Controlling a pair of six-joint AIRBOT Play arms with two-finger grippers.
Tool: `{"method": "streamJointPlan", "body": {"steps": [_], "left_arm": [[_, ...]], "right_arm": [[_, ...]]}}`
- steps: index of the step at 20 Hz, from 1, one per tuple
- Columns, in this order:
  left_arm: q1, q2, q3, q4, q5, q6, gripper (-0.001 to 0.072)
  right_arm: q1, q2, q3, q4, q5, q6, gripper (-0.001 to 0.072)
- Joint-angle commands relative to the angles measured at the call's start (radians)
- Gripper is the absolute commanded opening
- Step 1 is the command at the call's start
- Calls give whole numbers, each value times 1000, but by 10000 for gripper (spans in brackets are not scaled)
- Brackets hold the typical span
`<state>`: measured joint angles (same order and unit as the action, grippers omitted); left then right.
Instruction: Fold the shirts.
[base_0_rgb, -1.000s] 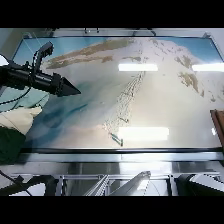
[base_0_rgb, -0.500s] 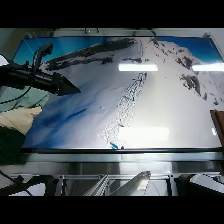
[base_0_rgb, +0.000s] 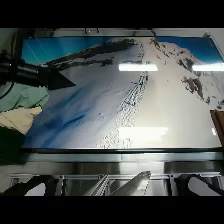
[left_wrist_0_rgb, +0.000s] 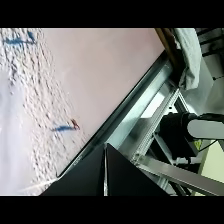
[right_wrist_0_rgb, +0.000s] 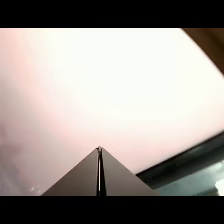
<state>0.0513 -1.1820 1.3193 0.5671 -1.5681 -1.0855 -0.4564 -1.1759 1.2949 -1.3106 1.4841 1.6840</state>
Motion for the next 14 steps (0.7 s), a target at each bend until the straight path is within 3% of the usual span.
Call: {"method": "streamJointPlan", "body": {"steps": [1, 3, 6, 14], "left_arm": [[-1, 183, -237, 54, 71, 0, 12], [-1, 298, -424, 54, 116, 0, 13], [-1, 429, -635, 55, 168, -1, 14], [-1, 559, -729, 54, 185, -16, 13]], "right_arm": [[339, 132, -97, 100, -72, -62, 17], [578, 251, -238, 100, -144, -61, 19], [866, 372, -468, 8, -382, -5, 19], [927, 350, -494, 39, -385, 14, 18]]}}
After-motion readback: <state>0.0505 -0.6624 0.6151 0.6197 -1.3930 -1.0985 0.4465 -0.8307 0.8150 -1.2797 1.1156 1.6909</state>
